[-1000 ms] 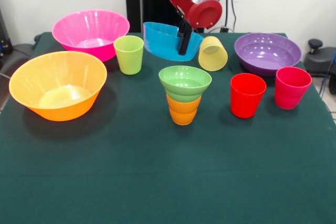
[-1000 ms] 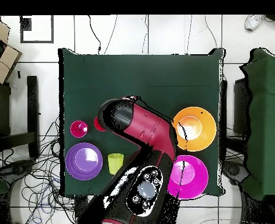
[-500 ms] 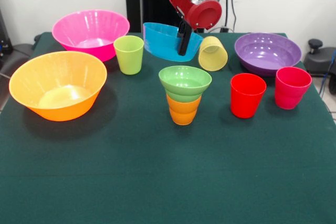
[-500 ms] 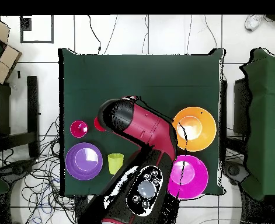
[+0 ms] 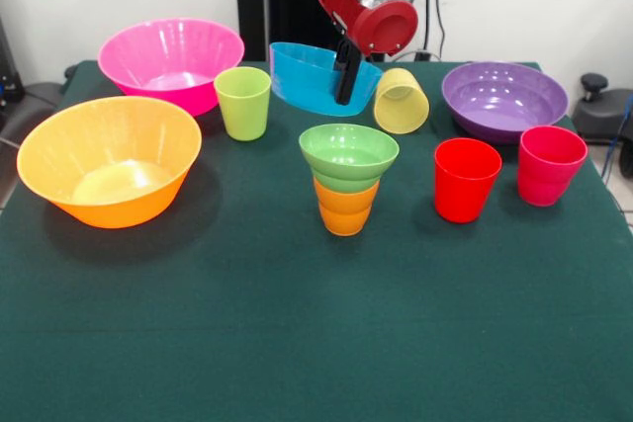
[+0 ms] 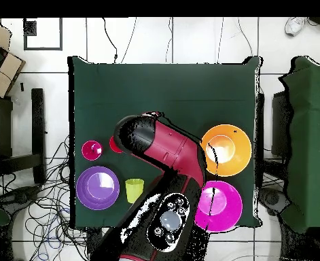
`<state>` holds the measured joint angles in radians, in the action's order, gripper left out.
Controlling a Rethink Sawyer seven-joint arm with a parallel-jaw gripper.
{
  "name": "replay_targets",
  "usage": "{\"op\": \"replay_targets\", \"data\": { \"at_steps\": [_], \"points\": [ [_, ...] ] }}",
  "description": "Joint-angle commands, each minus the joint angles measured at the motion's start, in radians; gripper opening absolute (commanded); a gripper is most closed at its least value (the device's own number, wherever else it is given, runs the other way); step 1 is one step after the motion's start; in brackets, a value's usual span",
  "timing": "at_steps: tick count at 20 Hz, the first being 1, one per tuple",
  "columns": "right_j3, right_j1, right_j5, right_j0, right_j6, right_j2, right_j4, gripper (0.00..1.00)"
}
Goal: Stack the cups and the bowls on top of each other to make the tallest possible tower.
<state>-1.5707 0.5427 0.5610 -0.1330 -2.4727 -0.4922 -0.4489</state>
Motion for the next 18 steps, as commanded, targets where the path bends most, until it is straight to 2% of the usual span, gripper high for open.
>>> {"op": "replay_targets", "data": {
  "at_steps": [1,18],
  "points": [
    [0.049,-0.07,-0.01,0.01,-0.061,0.114,0.047,0.0],
    [0.051,-0.074,-0.018,0.011,-0.065,0.116,0.045,0.0]
  ]
}}
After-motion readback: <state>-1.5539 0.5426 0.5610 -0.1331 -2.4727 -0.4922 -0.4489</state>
